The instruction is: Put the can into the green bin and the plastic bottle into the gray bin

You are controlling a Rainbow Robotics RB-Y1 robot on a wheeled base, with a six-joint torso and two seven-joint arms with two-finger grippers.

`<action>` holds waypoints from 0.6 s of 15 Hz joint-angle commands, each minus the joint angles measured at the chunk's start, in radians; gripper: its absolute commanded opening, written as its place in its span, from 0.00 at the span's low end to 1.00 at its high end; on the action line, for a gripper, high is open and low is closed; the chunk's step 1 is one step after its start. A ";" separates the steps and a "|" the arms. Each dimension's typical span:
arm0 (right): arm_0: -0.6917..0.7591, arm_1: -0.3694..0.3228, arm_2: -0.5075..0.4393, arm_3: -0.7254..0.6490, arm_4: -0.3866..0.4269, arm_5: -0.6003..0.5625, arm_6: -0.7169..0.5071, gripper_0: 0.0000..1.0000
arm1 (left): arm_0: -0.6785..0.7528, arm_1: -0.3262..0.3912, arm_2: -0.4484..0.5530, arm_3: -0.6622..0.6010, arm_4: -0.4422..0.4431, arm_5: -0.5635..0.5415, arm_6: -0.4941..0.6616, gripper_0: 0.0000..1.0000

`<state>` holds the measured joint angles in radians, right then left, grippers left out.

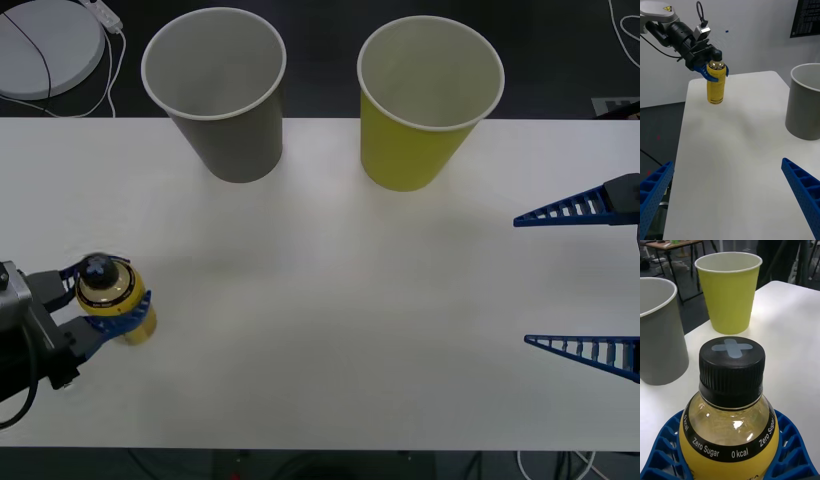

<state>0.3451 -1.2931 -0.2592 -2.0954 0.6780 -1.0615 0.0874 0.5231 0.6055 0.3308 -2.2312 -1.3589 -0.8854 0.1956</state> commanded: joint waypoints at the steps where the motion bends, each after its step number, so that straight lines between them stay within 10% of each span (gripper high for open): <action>1: 0.000 0.000 0.000 0.000 0.000 0.000 0.000 1.00 | -0.002 0.000 0.033 -0.038 -0.054 0.002 0.113 0.00; 9: 0.000 0.000 0.000 0.000 0.000 0.000 0.000 1.00 | -0.041 0.017 0.109 -0.130 -0.243 0.003 0.435 0.00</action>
<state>0.3451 -1.2931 -0.2592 -2.0954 0.6780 -1.0615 0.0874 0.4898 0.6175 0.4397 -2.3591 -1.5836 -0.8819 0.6026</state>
